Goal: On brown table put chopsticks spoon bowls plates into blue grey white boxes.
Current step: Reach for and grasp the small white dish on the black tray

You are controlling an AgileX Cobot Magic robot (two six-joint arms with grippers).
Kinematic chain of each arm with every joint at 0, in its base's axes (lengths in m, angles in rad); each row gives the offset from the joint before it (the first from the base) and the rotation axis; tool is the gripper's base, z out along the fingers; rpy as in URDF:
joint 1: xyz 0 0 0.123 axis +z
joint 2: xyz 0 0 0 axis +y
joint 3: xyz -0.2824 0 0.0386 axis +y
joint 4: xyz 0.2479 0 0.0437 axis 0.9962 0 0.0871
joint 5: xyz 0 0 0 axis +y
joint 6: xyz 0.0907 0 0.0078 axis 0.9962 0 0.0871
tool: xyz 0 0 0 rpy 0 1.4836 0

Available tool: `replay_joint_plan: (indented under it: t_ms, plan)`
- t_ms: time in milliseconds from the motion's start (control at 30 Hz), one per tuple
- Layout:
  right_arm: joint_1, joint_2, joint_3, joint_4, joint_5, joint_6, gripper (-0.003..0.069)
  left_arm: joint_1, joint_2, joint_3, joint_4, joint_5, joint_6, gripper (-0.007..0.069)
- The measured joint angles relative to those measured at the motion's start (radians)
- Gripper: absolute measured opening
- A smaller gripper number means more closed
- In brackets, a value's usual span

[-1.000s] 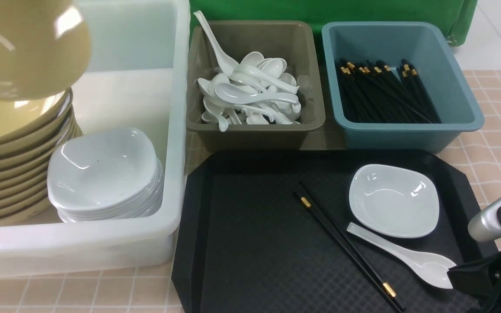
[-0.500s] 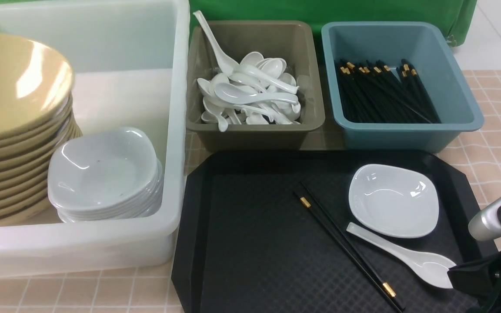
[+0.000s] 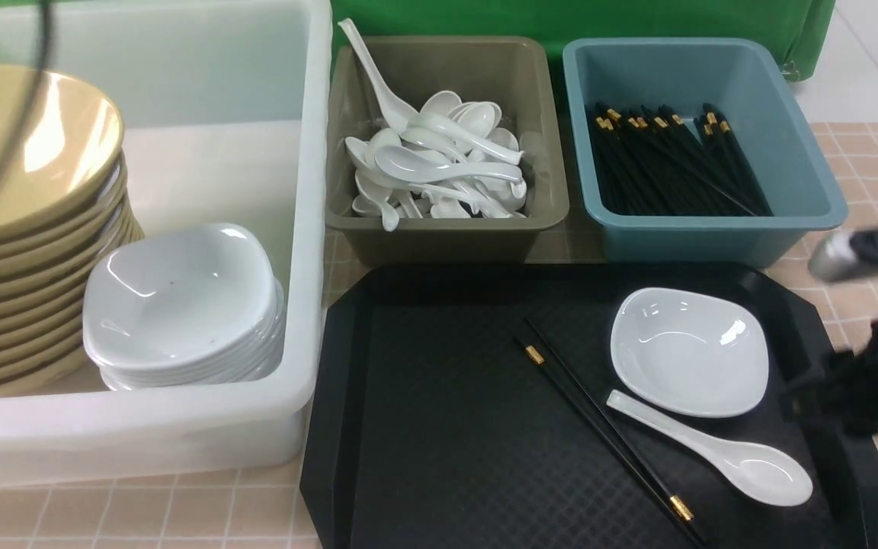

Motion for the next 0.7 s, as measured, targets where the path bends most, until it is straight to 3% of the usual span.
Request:
replay_joint_plan:
  t_ms: [133, 333, 500, 567, 700]
  plan:
    - [-0.031, 0.183, -0.086, 0.046, -0.042, 0.018, 0.0414, -0.133, -0.147, 0.194, 0.092, -0.032, 0.084, 0.0005]
    - [-0.026, 0.416, -0.175, 0.082, -0.083, 0.022, 0.0423, -0.166, -0.346, 0.465, 0.208, -0.020, 0.050, 0.0006]
    - [-0.025, 0.464, -0.229, 0.095, -0.061, 0.006, 0.0266, -0.166, -0.488, 0.627, 0.255, -0.016, 0.024, 0.0006]
    - [-0.025, 0.438, -0.238, 0.119, -0.029, -0.011, 0.0166, -0.166, -0.561, 0.694, 0.282, -0.018, 0.018, 0.0006]
    - [-0.023, 0.335, -0.240, 0.116, 0.019, -0.028, 0.0080, -0.166, -0.640, 0.757, 0.327, -0.059, -0.002, 0.0006]
